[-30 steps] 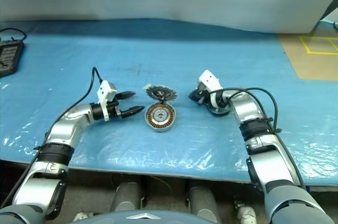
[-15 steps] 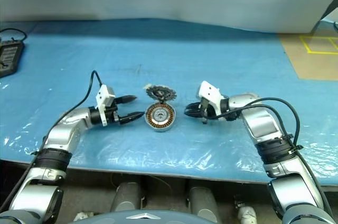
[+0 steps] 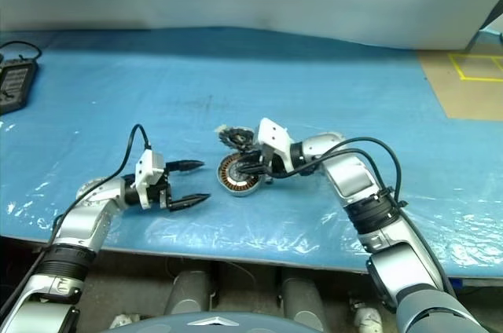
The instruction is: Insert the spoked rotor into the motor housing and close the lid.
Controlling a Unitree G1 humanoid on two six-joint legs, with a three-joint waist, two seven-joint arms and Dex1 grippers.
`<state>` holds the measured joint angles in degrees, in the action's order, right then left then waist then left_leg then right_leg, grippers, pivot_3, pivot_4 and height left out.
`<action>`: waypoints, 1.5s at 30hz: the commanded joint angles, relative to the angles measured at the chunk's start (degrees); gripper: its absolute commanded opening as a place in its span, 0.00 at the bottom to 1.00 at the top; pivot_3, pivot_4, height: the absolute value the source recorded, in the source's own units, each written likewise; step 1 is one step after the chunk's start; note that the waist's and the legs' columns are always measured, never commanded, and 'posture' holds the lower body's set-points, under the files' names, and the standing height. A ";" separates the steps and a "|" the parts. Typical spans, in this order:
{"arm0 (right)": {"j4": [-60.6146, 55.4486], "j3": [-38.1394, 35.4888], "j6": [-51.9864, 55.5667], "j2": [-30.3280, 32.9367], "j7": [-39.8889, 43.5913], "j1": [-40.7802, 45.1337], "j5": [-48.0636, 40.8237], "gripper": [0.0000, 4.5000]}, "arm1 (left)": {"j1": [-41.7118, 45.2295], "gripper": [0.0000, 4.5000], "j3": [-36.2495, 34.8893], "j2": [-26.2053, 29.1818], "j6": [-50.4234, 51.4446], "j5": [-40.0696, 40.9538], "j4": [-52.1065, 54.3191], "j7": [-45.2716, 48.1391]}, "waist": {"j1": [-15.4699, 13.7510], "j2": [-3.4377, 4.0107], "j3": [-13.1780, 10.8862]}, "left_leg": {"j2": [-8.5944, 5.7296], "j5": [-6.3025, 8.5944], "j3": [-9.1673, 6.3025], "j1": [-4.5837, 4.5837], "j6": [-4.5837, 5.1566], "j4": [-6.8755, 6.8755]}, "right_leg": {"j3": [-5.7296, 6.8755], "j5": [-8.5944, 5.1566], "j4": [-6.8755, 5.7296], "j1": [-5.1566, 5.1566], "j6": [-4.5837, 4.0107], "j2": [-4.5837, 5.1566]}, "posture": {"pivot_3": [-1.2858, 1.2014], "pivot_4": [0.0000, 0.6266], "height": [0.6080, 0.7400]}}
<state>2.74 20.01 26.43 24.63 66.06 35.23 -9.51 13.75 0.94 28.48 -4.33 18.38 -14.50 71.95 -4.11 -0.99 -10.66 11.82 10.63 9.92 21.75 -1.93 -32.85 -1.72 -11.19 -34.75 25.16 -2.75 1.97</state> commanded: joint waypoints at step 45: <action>4.60 1.00 -0.44 -2.77 -1.78 2.14 1.54 0.57 | 3.81 1.00 0.59 -0.97 -6.56 -1.92 -4.36 -3.93 | 0.06 0.00 0.00 | 0.00 -0.08 0.01 -0.01 -0.13 -0.04 | 0.02 0.00 -0.11 0.00 0.00 0.01 | 0.52 0.24 1.00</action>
<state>9.46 21.24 26.81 22.34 64.64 36.76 -7.78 16.91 1.90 27.17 -9.67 16.38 -19.48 68.06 -4.05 -0.99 -10.66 11.82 10.55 9.93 21.74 -2.06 -32.90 -1.71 -11.19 -34.87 25.16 -2.74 1.98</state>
